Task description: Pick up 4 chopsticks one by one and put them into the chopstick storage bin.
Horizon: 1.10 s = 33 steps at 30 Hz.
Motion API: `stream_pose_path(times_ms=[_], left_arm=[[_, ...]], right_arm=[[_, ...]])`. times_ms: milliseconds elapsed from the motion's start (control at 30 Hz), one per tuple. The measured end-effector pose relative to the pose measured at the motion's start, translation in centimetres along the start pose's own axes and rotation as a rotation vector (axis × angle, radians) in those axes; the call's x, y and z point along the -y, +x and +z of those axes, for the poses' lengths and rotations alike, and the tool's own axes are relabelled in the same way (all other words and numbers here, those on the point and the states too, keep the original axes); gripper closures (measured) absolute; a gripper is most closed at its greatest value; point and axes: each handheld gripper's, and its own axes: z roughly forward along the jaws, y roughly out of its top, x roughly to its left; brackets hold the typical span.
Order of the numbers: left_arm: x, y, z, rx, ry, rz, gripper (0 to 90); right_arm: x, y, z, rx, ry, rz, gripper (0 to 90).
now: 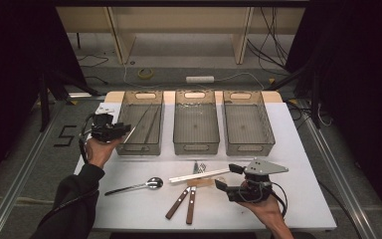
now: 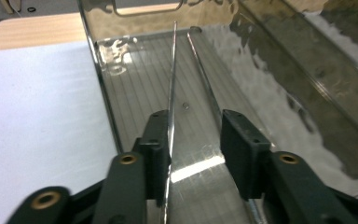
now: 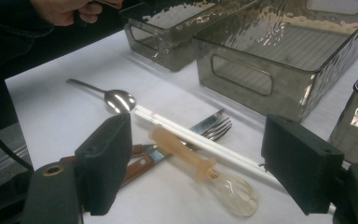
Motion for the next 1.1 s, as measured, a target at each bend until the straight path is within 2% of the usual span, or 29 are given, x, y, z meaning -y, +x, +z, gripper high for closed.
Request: stream_pose_path(times_ms=[167,267,400,467,633,833,1100], left_arm=[[-0.3,-1.1,-1.0,0.058,0.008,0.008,41.5],[-0.4,-1.8,-1.7,0.118,0.004,0.016,35.8],[-0.4,-3.2,-2.2,0.183,0.027,0.051,29.5],[-0.3,-4.0,-2.3,0.208,0.048,0.083,27.2],[-0.2,-5.6,-2.5,0.235,0.074,0.157,24.3],[0.2,-7.2,-2.5,0.273,0.108,0.223,20.2],[0.4,-8.4,-2.6,0.307,0.122,0.252,19.6]], right_arm=[[-0.1,0.0,-0.2,0.004,-0.006,0.0,25.7],[0.0,0.0,-0.2,0.004,-0.004,-0.003,25.7],[0.0,0.0,-0.1,0.001,-0.002,-0.008,25.7],[-0.1,0.0,-0.2,0.001,-0.004,-0.005,25.7],[-0.1,0.0,-0.1,-0.001,-0.003,-0.005,25.7],[-0.1,0.0,-0.1,-0.004,-0.002,-0.003,25.7],[-0.1,0.0,-0.2,-0.008,-0.005,-0.002,25.6]])
